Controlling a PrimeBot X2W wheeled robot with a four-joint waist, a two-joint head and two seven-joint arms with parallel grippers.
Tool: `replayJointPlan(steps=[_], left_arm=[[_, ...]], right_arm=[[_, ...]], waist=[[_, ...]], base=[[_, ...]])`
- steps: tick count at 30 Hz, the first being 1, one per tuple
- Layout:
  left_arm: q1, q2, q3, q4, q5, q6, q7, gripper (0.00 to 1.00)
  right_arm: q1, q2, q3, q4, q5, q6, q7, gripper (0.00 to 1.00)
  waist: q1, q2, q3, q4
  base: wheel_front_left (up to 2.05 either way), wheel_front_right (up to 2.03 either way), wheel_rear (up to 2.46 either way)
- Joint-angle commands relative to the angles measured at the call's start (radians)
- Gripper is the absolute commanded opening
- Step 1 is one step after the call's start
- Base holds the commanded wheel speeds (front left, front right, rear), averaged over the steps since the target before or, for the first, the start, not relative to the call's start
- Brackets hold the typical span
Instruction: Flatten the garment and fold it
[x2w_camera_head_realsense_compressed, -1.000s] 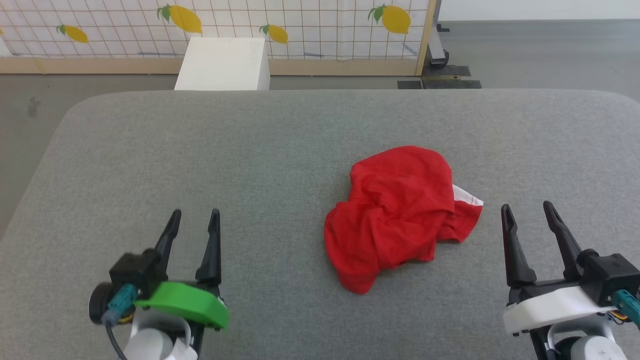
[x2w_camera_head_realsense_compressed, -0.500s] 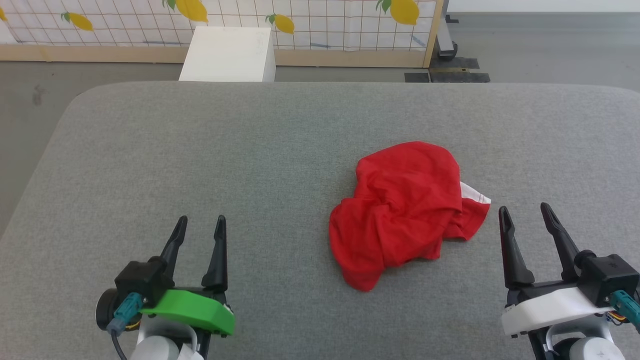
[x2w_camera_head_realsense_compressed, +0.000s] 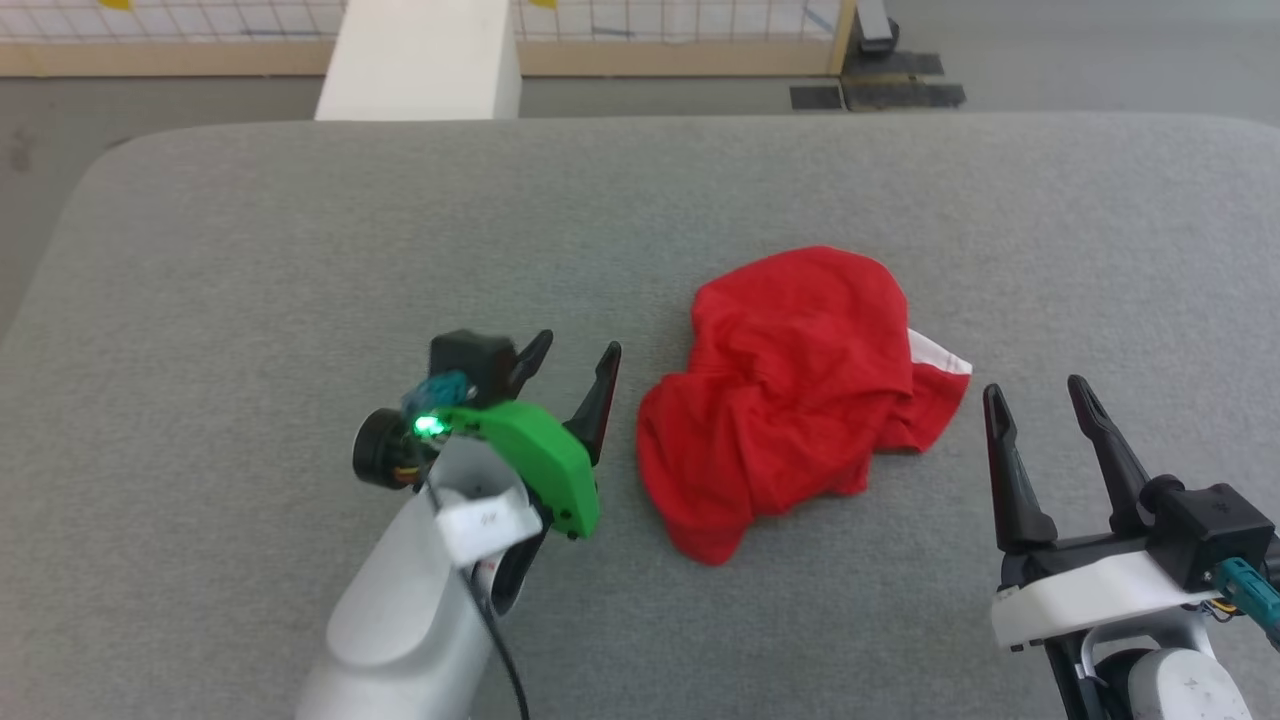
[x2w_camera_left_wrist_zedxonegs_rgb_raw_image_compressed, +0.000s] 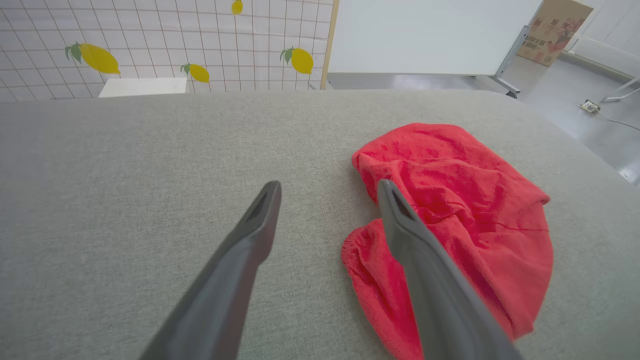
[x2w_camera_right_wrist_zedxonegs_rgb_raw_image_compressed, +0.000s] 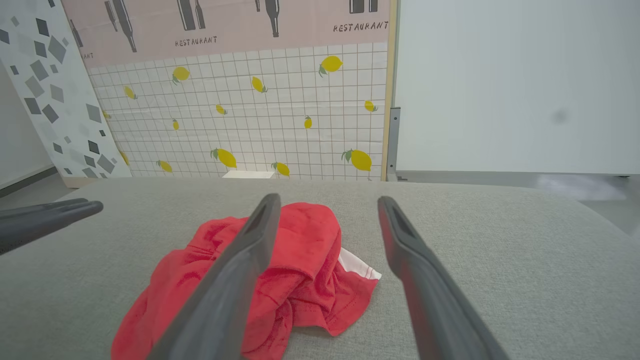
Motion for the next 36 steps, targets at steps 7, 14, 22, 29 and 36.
replayJointPlan(steps=[7,14,22,29,36], left_arm=[[-0.165,-0.005,-0.096,0.2,-0.108,0.021,0.247,1.0],[-0.24,-0.006,-0.203,0.332,-0.161,0.066,0.498,1.0],[-0.319,-0.003,-0.252,0.315,-0.123,0.037,0.402,0.0],[-0.436,-0.005,-0.224,0.276,-0.077,0.102,0.033,0.0],[-0.437,0.024,-0.13,0.347,-0.119,0.203,-0.123,0.0]], right_arm=[[-0.033,-0.001,0.011,0.026,0.021,-0.002,-0.027,1.0],[-0.051,-0.001,0.014,0.047,0.03,-0.002,-0.046,1.0],[-0.06,-0.001,0.014,0.061,0.034,-0.002,-0.058,1.0],[-0.066,-0.001,0.02,0.069,0.029,-0.002,-0.062,1.0],[-0.055,-0.001,0.023,0.07,0.026,-0.002,-0.056,1.0]], waist=[[0.0,-0.0001,0.076,-0.089],[0.0,-0.0001,0.097,-0.125],[0.0,-0.0001,0.102,-0.136],[0.0,-0.0001,0.09,-0.127],[0.0,-0.0001,0.055,-0.11]], base=[[0.0,0.0,0.0],[0.0,0.0,0.0],[0.0,0.0,0.0],[0.0,0.0,0.0],[0.0,0.0,0.0]])
